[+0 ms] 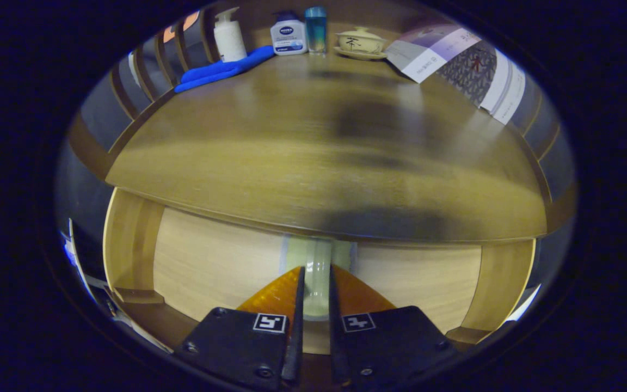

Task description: Pull open the drawer, take out the items inside it, and place them on the countertop above the cabinet.

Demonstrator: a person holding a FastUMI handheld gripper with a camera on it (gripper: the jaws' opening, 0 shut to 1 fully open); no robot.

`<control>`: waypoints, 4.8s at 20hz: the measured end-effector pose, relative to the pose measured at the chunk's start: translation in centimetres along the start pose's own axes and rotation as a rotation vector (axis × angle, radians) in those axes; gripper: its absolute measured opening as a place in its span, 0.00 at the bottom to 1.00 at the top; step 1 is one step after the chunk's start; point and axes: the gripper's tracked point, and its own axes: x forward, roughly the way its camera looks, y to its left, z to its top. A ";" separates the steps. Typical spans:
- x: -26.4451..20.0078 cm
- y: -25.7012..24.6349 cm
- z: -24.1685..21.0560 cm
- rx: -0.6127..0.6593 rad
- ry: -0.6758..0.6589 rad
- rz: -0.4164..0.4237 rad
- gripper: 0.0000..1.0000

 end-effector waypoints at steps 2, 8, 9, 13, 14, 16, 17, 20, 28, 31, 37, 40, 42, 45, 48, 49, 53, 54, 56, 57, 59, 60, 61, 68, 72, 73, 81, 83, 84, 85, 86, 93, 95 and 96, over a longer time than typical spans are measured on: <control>-0.4 0.2 -0.7 -0.003 0.011 0.013 0.23; -3.4 0.1 -1.5 -0.017 -0.015 0.026 0.23; -4.0 0.0 -1.6 -0.015 -0.015 0.029 0.23; -6.7 -0.8 -1.4 -0.036 -0.042 0.016 0.22; -7.4 -0.7 -1.4 -0.039 -0.052 0.015 0.22; -8.8 -0.9 -1.2 -0.049 -0.072 0.011 0.23; -9.5 -1.0 -1.0 -0.052 -0.082 0.014 0.23; -11.1 -1.3 -0.8 -0.057 -0.096 0.014 0.23; -14.1 -2.0 1.6 -0.043 -0.131 0.026 0.22; -14.2 -2.3 4.0 -0.031 -0.144 0.026 0.23; -12.9 -3.2 9.4 0.011 -0.156 0.011 0.23; -11.5 -3.4 11.7 0.052 -0.158 0.018 0.23; -10.5 -3.2 12.6 0.069 -0.148 0.026 0.23; -8.9 -2.7 13.5 0.087 -0.135 0.040 0.23; -8.2 -2.5 14.1 0.081 -0.138 0.038 0.22; -8.4 -2.5 14.1 0.076 -0.139 0.037 0.22; -8.6 -2.6 13.9 0.086 -0.159 0.062 0.24; -8.5 -2.5 13.9 0.103 -0.165 0.079 0.26; -9.0 -2.3 14.1 0.122 -0.201 0.113 0.42; -9.4 -2.5 14.4 0.129 -0.236 0.112 0.50; -10.6 -2.9 15.1 0.137 -0.312 0.107 0.63; -11.3 -3.0 15.1 0.143 -0.346 0.106 0.67; -12.1 -3.2 15.2 0.150 -0.377 0.104 0.70; -16.9 -3.0 13.1 0.088 -0.560 0.063 0.82; -20.7 -1.5 10.7 0.073 -0.662 0.081 0.82; -21.7 -1.5 10.2 0.073 -0.693 0.077 0.82; -27.2 -0.2 4.0 0.021 -0.973 0.001 1.00; -27.3 -0.1 1.8 0.021 -1.004 -0.009 1.00; -27.4 0.0 0.9 0.022 -1.024 -0.014 1.00; -27.5 0.1 -0.3 0.030 -1.044 -0.022 1.00; -27.3 0.1 -1.3 0.033 -1.062 -0.032 1.00; -22.6 -0.5 -7.8 0.061 -1.124 -0.101 1.00; -20.5 -0.6 -9.4 0.082 -1.114 -0.102 1.00; -19.5 -0.7 -10.2 0.088 -1.109 -0.101 1.00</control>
